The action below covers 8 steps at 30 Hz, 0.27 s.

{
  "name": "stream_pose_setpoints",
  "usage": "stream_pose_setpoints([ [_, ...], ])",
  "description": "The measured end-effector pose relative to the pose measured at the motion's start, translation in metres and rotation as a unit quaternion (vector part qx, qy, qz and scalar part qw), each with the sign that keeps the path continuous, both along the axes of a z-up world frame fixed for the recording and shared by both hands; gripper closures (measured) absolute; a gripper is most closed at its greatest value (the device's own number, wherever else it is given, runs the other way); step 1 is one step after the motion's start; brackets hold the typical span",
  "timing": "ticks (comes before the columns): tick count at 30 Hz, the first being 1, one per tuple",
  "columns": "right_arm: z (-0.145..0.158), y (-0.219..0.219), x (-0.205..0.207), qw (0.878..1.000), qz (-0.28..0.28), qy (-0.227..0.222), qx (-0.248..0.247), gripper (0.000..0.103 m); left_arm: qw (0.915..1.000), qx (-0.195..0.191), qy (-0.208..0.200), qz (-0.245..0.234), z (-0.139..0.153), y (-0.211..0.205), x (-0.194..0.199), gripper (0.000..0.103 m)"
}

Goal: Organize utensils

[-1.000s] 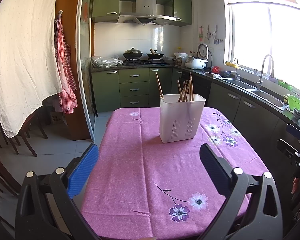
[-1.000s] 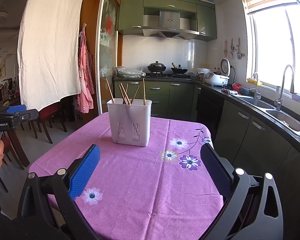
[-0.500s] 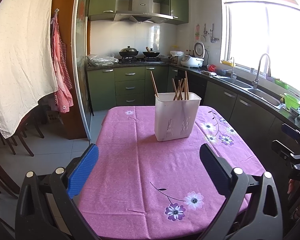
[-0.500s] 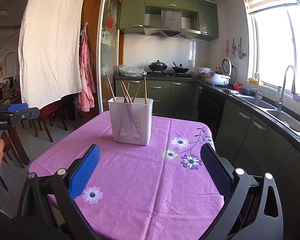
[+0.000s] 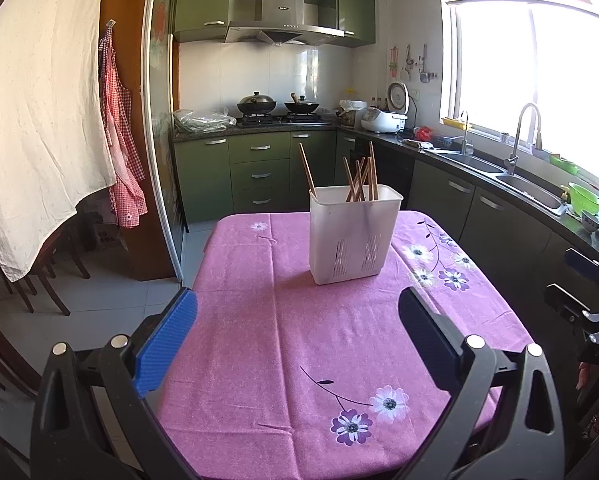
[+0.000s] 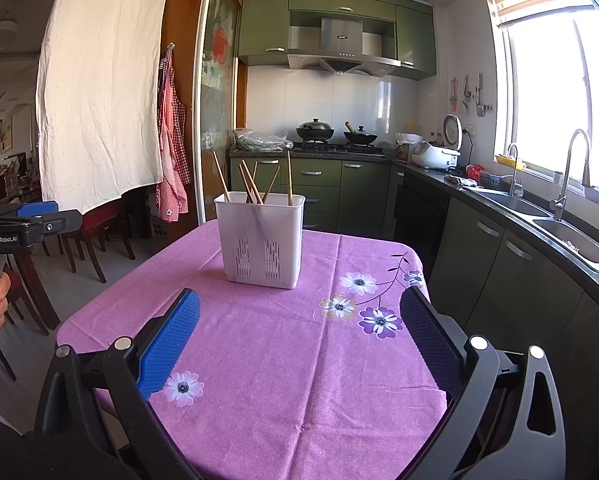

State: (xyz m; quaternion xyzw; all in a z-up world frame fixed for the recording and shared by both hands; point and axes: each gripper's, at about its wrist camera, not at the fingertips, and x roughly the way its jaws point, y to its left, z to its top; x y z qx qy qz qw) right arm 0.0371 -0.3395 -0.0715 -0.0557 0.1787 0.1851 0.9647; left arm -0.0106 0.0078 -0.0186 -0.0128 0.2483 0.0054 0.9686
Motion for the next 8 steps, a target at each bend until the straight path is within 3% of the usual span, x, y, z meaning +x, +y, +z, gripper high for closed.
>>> stream_pose_setpoints([
  [8,-0.0006,0.0003,-0.0006,1.0,0.001,0.0,0.0,0.005,0.9999,-0.007,0.014,0.001,-0.0016,0.0018,0.0057,0.007],
])
